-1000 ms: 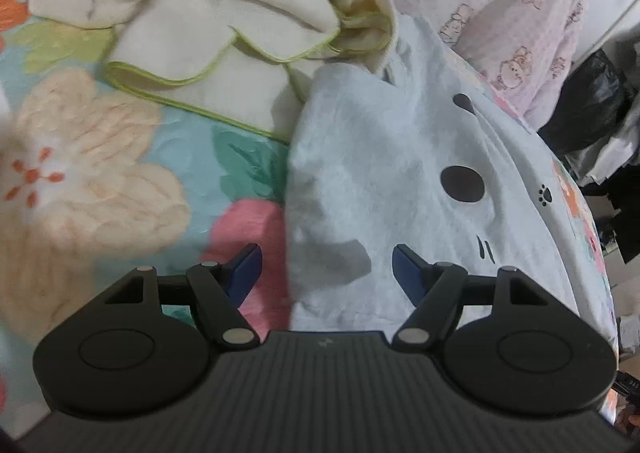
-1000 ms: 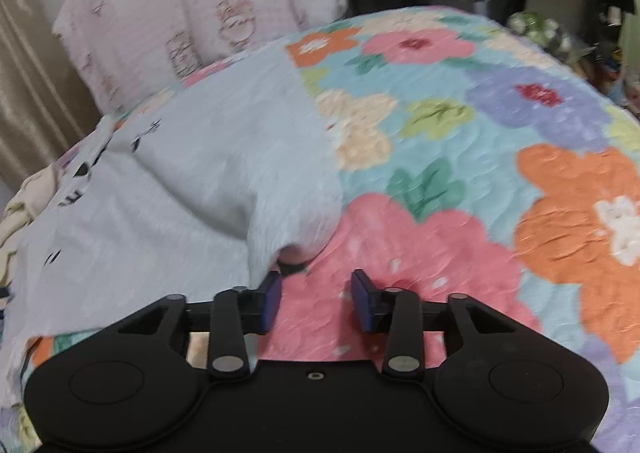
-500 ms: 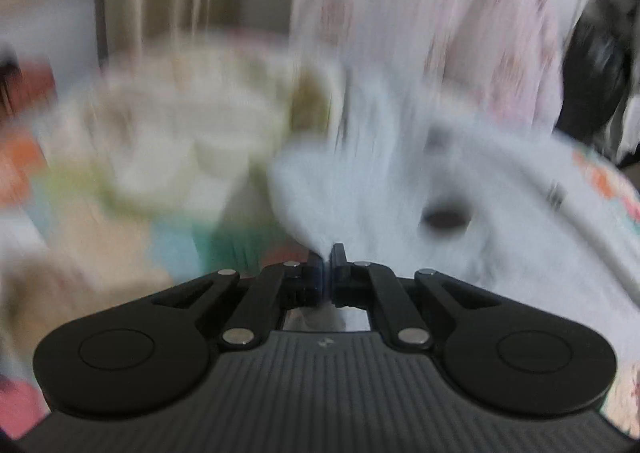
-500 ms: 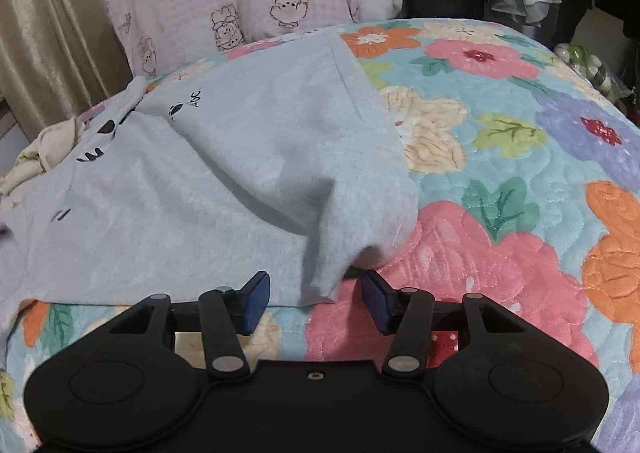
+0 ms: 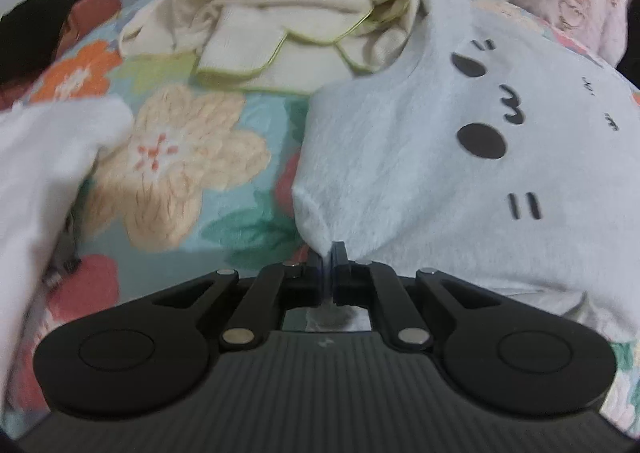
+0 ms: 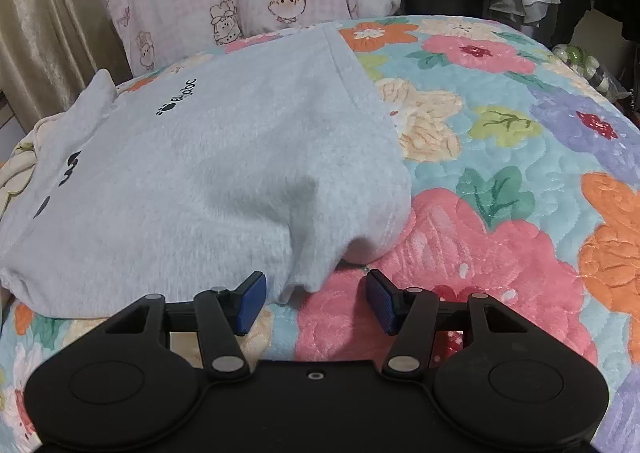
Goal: Fold clothes
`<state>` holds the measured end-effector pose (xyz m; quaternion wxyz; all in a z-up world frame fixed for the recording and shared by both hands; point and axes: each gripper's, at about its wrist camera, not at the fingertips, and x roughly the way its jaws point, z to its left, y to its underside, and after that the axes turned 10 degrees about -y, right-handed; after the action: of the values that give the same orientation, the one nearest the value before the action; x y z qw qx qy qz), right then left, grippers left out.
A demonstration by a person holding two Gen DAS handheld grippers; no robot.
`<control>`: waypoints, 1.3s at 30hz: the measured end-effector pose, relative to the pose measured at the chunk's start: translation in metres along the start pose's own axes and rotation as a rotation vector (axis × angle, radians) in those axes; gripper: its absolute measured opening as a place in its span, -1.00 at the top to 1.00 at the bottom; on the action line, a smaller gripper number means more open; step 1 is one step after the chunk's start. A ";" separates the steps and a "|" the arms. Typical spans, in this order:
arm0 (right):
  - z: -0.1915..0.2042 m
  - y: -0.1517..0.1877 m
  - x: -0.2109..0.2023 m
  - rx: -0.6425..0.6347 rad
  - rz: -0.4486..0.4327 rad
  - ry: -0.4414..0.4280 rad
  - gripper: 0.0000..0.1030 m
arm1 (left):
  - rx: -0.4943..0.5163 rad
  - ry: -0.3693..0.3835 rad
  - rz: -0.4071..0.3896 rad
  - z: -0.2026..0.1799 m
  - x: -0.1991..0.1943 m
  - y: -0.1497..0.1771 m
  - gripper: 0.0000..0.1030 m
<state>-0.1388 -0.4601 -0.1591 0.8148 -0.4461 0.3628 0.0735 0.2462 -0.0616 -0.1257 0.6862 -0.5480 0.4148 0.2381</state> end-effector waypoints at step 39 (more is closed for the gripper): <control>0.034 -0.016 -0.031 -0.061 -0.059 0.272 0.60 | -0.018 0.074 0.068 0.043 -0.013 0.021 -0.30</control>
<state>-0.1364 -0.4369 -0.1165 0.7462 -0.4868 0.4541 -0.0007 0.2358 -0.0131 -0.1237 0.6569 -0.5482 0.4560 0.2450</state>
